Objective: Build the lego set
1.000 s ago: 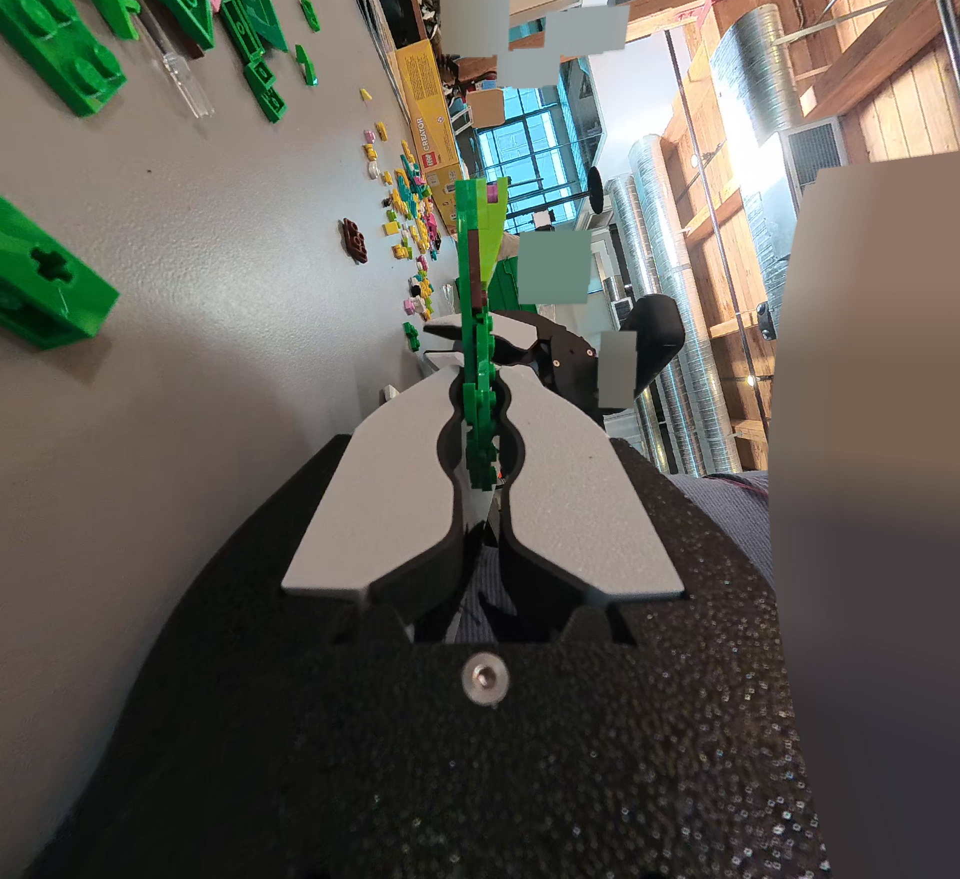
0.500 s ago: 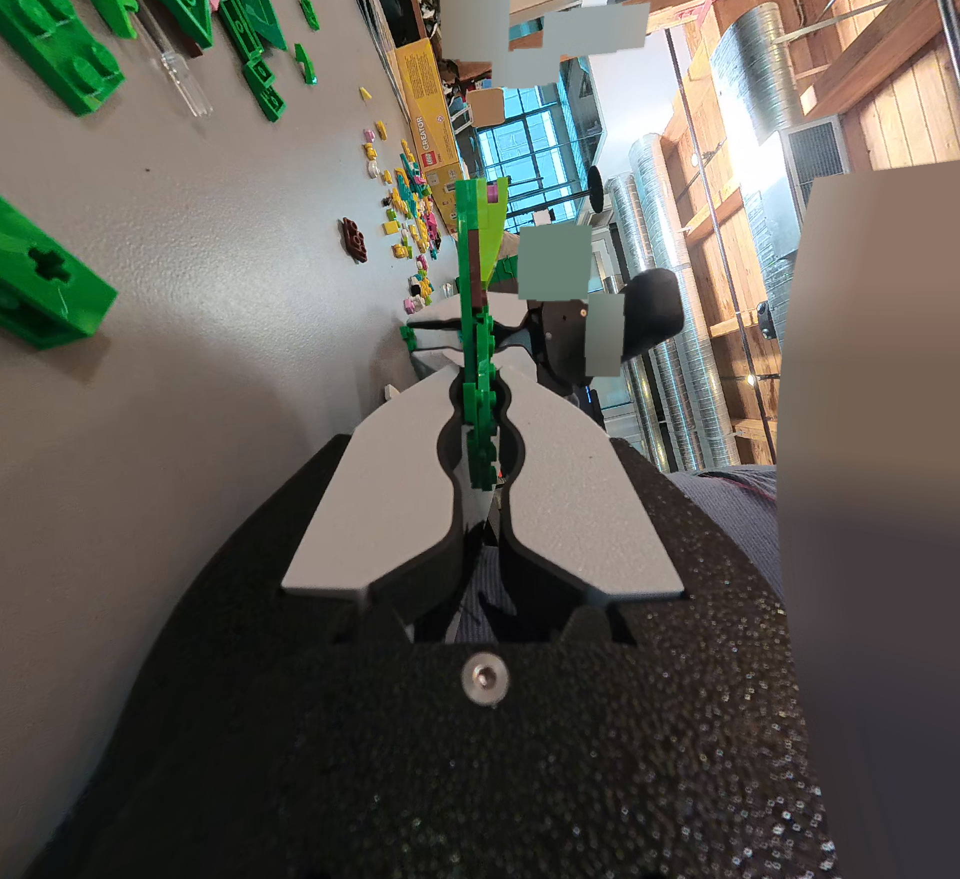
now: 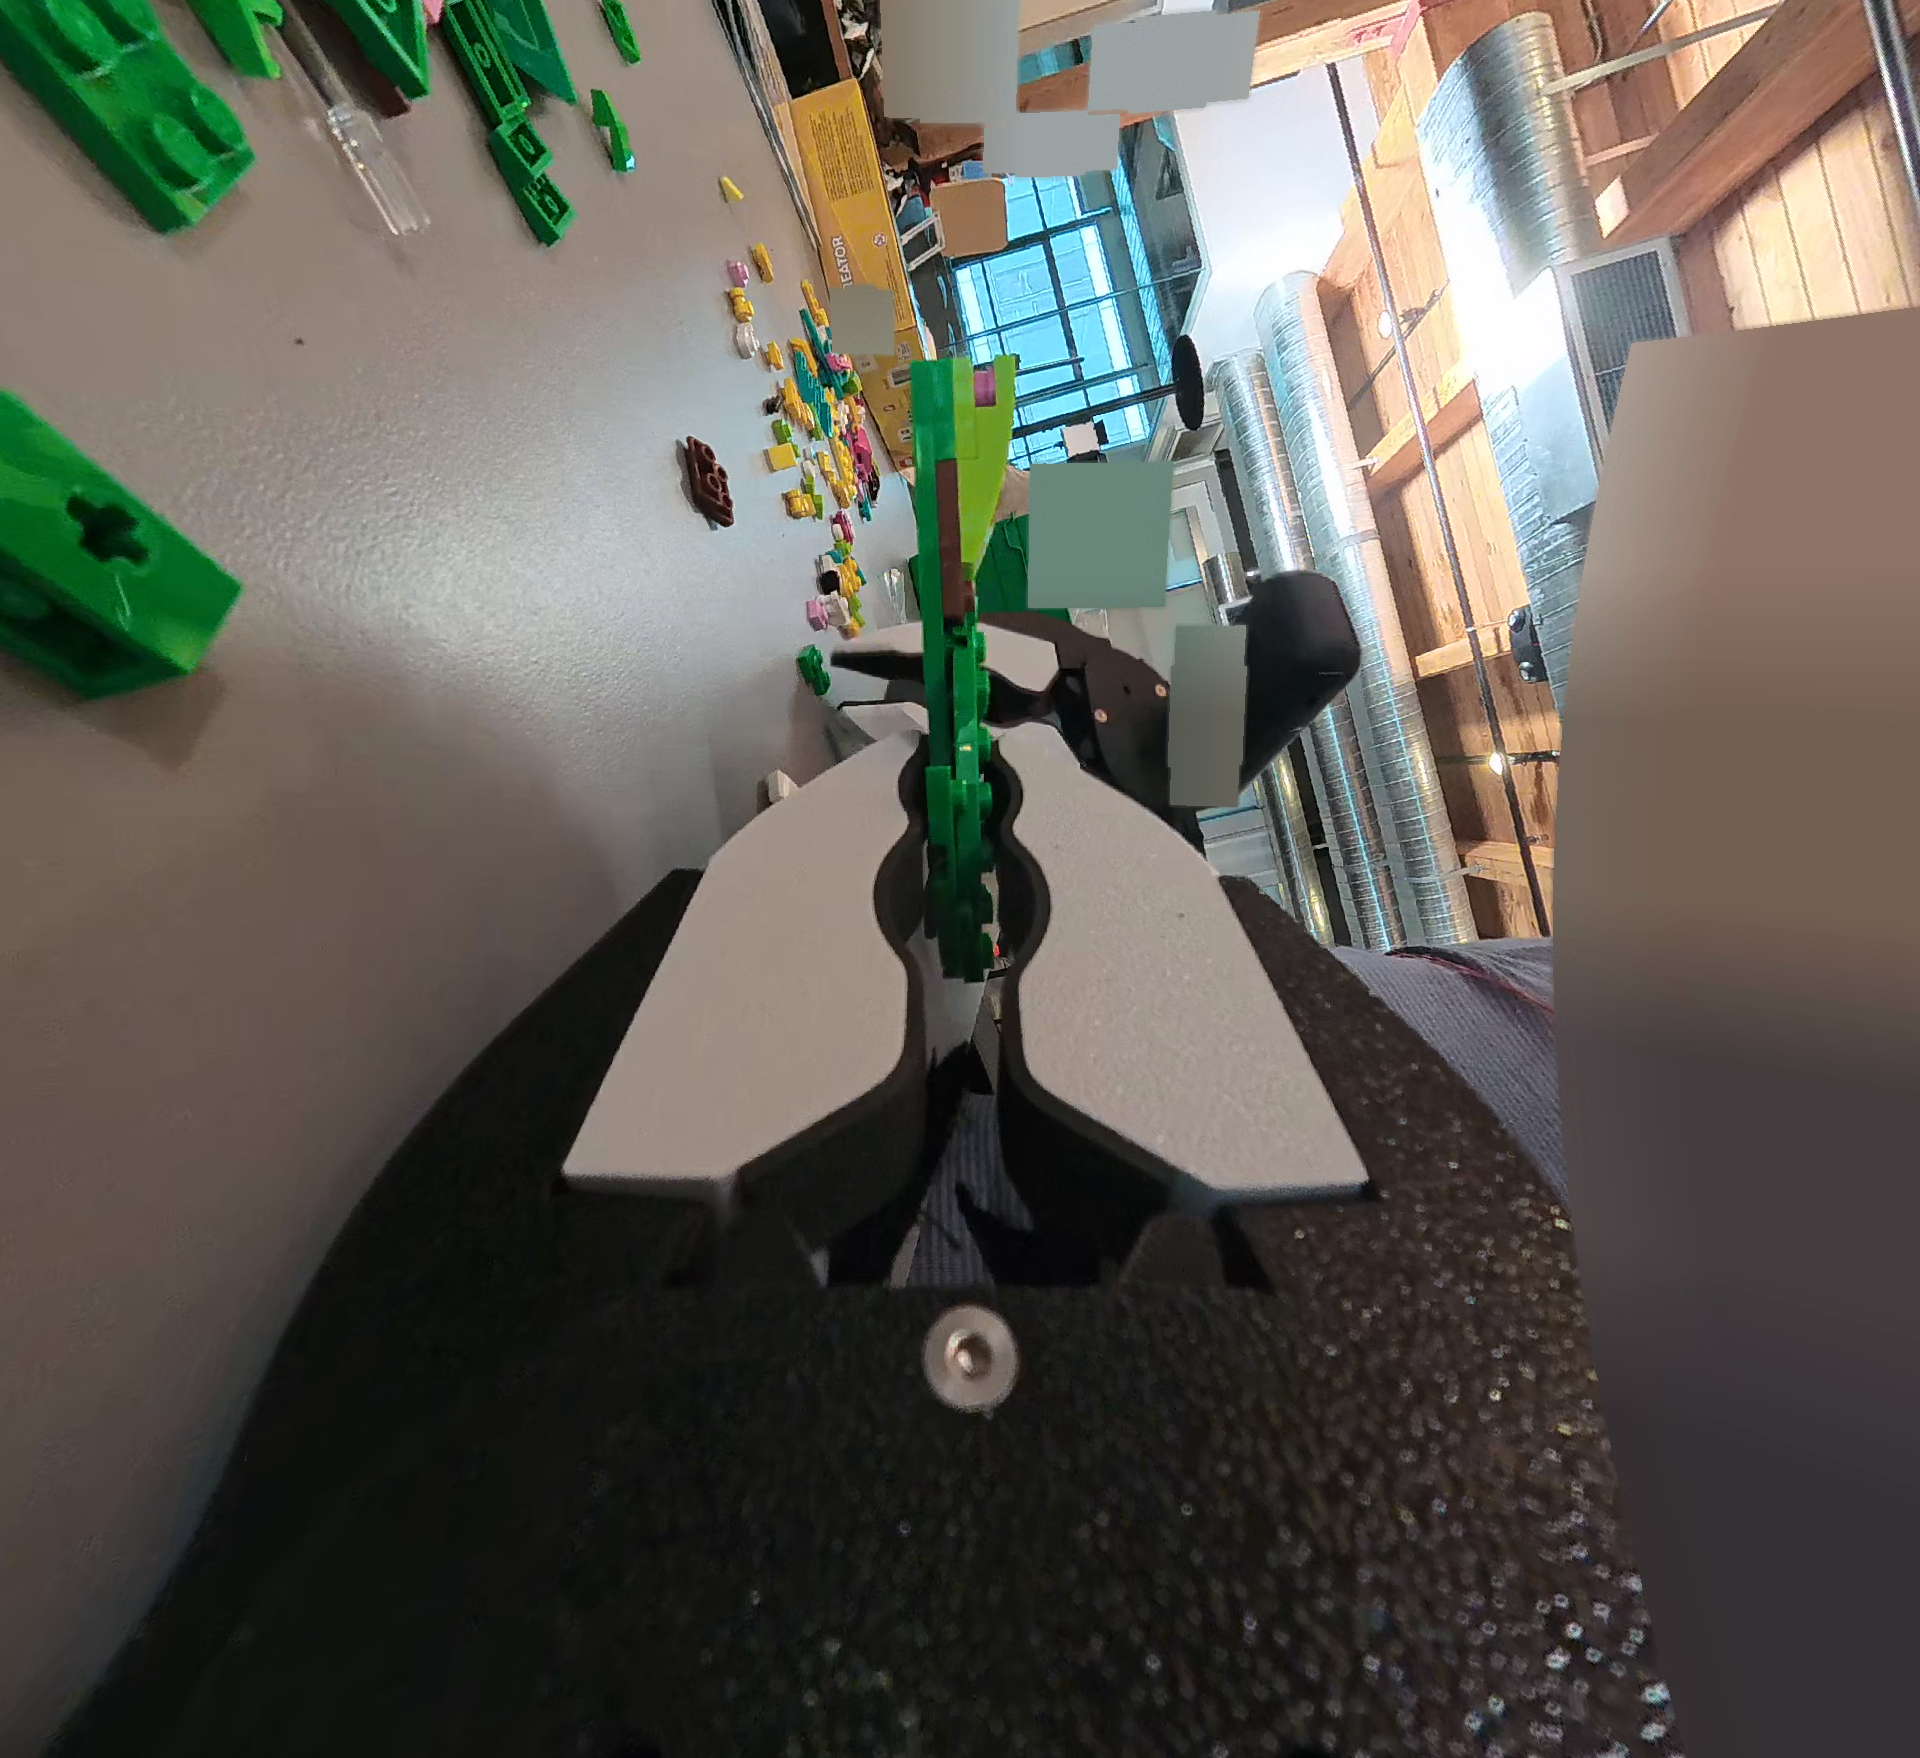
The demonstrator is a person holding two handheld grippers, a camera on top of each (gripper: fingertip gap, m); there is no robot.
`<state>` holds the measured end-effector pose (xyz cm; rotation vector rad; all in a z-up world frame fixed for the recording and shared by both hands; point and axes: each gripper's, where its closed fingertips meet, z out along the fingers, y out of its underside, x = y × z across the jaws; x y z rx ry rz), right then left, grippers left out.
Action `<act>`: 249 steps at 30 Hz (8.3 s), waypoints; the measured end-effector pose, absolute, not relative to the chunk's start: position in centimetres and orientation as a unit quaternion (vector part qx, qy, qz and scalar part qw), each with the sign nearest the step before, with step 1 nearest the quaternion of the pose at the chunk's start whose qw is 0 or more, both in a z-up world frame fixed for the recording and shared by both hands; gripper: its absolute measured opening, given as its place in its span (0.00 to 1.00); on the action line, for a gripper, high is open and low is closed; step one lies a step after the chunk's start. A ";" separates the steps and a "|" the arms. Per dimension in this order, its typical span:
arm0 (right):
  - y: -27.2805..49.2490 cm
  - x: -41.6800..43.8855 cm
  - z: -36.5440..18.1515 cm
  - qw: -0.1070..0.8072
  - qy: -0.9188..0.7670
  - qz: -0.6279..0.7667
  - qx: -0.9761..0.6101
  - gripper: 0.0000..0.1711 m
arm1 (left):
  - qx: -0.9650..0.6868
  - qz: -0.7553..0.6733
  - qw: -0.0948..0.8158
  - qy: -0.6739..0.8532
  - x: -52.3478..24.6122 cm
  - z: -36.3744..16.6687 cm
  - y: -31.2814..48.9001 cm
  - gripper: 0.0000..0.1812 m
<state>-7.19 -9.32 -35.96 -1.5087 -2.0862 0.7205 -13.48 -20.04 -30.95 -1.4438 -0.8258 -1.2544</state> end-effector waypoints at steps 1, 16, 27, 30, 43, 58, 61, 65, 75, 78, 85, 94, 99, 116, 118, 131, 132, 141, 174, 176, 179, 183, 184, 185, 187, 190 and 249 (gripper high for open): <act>-9.4 -7.2 -36.1 0.236 -0.758 0.257 -0.552 0.10 | -0.598 -0.520 0.505 -0.342 -13.5 -31.0 -20.0 0.04; -10.6 -8.8 -34.7 0.260 -0.804 0.255 -0.470 0.04 | -0.514 -0.546 0.523 -0.405 -14.9 -30.0 -20.3 0.05; -17.6 -12.6 -29.3 0.247 -0.905 0.280 -0.203 0.04 | -0.531 -0.541 0.513 -0.403 -13.9 -30.5 -19.8 0.05; -17.7 -12.9 -29.9 0.233 -0.920 0.252 -0.191 0.04 | -0.526 -0.547 0.511 -0.404 -13.8 -30.3 -19.8 0.05; -17.7 -12.4 -30.5 0.199 -0.939 0.207 -0.189 0.04 | -0.530 -0.548 0.506 -0.403 -13.3 -30.4 -19.6 0.05; -17.5 -12.4 -30.5 0.214 -0.943 0.171 -0.187 0.04 | -0.528 -0.548 0.507 -0.405 -13.4 -30.4 -19.6 0.05; -17.5 -12.6 -30.5 0.231 -0.943 0.161 -0.179 0.05 | -0.529 -0.547 0.507 -0.405 -13.4 -30.4 -19.6 0.05; -17.4 -12.7 -30.4 0.245 -0.940 0.161 -0.175 0.07 | -0.527 -0.548 0.508 -0.406 -13.4 -30.4 -19.6 0.05; -17.3 -12.8 -29.0 0.486 -0.856 0.178 0.004 0.29 | -0.499 -0.563 0.513 -0.413 -14.0 -29.9 -19.7 0.05; -18.1 -13.0 -28.5 0.527 -0.828 0.191 0.031 0.26 | -0.499 -0.562 0.514 -0.414 -14.0 -29.9 -19.7 0.05; -18.8 -14.0 -29.2 0.520 -0.829 0.189 0.083 0.18 | -0.472 -0.575 0.518 -0.424 -14.7 -29.4 -19.8 0.04; -18.7 -15.0 -29.7 0.524 -0.828 0.143 0.141 0.09 | -0.460 -0.581 0.519 -0.426 -14.9 -29.2 -20.0 0.05; -18.6 -15.1 -29.6 0.530 -0.826 0.135 0.141 0.08 | -0.459 -0.583 0.518 -0.425 -14.9 -29.2 -20.0 0.05; -19.1 -14.9 -29.0 0.555 -0.808 0.120 0.159 0.05 | -0.432 -0.590 0.527 -0.432 -15.2 -28.7 -20.2 0.06; -19.0 -14.9 -29.1 0.549 -0.812 0.121 0.157 0.05 | -0.436 -0.587 0.528 -0.431 -15.1 -28.8 -20.1 0.06; -19.1 -15.1 -28.7 0.565 -0.793 0.080 0.215 0.04 | -0.419 -0.588 0.536 -0.437 -15.4 -28.6 -20.3 0.06; -19.1 -15.2 -28.7 0.562 -0.794 0.082 0.215 0.04 | -0.418 -0.587 0.539 -0.436 -15.4 -28.5 -20.3 0.06; -19.5 -15.6 -28.2 0.573 -0.785 0.106 0.212 0.04 | -0.402 -0.591 0.546 -0.437 -15.9 -28.2 -20.5 0.05; -13.1 -17.2 -26.1 0.359 -0.617 0.632 -0.302 0.17 | -0.545 -0.527 0.542 -0.363 -15.6 -29.9 -21.3 0.05; -13.2 -17.4 -26.4 0.352 -0.624 0.625 -0.308 0.18 | -0.543 -0.530 0.541 -0.364 -15.6 -29.9 -21.3 0.05; -13.0 -17.6 -26.5 0.353 -0.624 0.622 -0.315 0.20 | -0.546 -0.528 0.538 -0.364 -15.6 -30.0 -21.3 0.05; -12.8 -17.5 -26.2 0.355 -0.615 0.630 -0.315 0.19 | -0.560 -0.522 0.531 -0.363 -15.3 -30.3 -21.1 0.05; -12.7 -17.5 -26.2 0.355 -0.612 0.631 -0.317 0.19 | -0.561 -0.522 0.531 -0.363 -15.3 -30.3 -21.1 0.05; -12.7 -17.5 -26.1 0.355 -0.610 0.633 -0.317 0.18 | -0.562 -0.520 0.530 -0.363 -15.3 -30.3 -21.1 0.05; -12.5 -17.5 -26.0 0.360 -0.605 0.635 -0.319 0.18 | -0.569 -0.517 0.527 -0.362 -15.1 -30.5 -21.0 0.05; -11.7 -17.6 -25.6 0.392 -0.586 0.629 -0.327 0.23 | -0.584 -0.513 0.520 -0.354 -14.7 -30.7 -20.8 0.04; -15.1 -26.4 -24.3 0.337 -0.717 0.509 -0.336 0.09 | -0.610 -0.518 0.500 -0.331 -13.5 -31.0 -20.6 0.04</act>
